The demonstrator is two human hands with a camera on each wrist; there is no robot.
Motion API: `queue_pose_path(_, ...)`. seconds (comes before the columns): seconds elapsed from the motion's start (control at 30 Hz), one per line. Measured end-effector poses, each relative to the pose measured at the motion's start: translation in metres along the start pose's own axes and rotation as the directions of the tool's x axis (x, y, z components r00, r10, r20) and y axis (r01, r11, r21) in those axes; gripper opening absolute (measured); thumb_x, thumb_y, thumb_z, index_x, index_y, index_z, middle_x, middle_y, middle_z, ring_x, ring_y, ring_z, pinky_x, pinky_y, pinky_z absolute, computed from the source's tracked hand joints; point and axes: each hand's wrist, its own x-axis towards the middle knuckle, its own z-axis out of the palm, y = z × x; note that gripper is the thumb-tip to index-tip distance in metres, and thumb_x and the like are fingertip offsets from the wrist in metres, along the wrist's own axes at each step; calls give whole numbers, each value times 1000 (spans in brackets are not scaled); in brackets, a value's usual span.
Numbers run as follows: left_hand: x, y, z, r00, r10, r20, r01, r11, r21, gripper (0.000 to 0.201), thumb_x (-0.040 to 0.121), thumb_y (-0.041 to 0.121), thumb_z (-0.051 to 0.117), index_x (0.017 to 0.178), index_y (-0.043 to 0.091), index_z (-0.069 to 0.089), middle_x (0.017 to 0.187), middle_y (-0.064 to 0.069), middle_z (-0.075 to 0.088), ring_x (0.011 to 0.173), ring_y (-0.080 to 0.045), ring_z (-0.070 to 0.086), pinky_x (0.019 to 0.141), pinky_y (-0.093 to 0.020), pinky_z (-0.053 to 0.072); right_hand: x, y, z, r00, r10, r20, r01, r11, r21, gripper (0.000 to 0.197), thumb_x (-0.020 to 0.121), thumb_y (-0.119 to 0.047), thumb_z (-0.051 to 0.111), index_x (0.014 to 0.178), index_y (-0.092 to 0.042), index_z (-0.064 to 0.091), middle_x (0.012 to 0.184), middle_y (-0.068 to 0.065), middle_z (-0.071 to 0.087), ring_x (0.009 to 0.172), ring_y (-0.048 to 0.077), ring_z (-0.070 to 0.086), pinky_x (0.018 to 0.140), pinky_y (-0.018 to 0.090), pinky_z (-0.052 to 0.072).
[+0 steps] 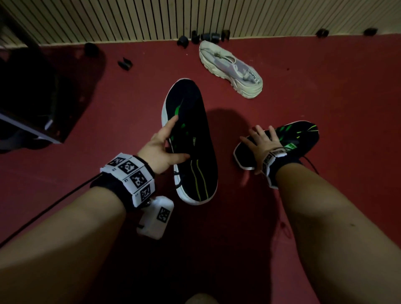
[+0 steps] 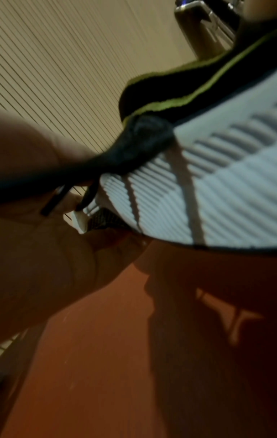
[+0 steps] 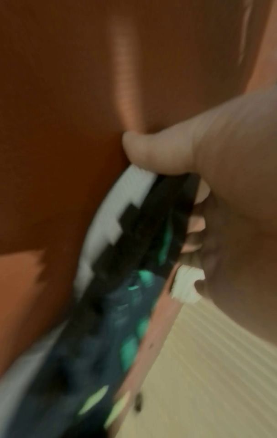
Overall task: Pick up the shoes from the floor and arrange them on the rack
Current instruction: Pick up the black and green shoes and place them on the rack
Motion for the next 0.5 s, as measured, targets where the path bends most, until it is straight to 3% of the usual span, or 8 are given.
queue_pose_path(0.07,0,-3,-3,1000,-6,6,6,1000,-10,95,75,9,73,142,50,20,144,2,34,125,-6,36,99,-23,34,1,-1,-7,1000,-2,-13,2,1000,-1,124,59,-59,77,150,-27,-1,156,10,9,145,30,4,115,51,-6)
queue_pose_path(0.13,-1,-5,-9,1000,-19,15,19,1000,-11,95,75,10,74,140,53,20,144,2,33,128,-8,35,101,-24,33,-2,-12,-18,998,0,-62,0,1000,6,119,59,-69,70,150,-25,7,151,9,22,139,29,21,116,47,5)
queue_pose_path(0.23,-7,-10,-21,999,-34,17,34,999,-18,95,75,9,74,140,53,20,143,1,34,122,-8,37,98,-23,33,-8,-53,-31,994,25,-107,-5,983,182,116,59,-78,61,149,-22,14,142,11,33,128,32,34,110,45,20)
queue_pose_path(0.4,-27,-23,-54,999,-52,-3,52,998,-22,95,75,5,73,142,48,21,143,1,36,126,-11,39,104,-28,36,-18,-126,-56,989,103,-104,-37,864,502,103,70,-78,50,150,-31,4,148,13,28,133,33,29,111,46,15)
queue_pose_path(0.5,-39,-29,-68,998,-55,8,55,997,-54,92,78,-1,69,145,39,20,137,7,37,118,-7,41,95,-22,38,-30,-123,-63,995,95,3,-80,821,565,115,65,-78,57,147,-37,-13,158,8,4,145,33,4,116,52,2)
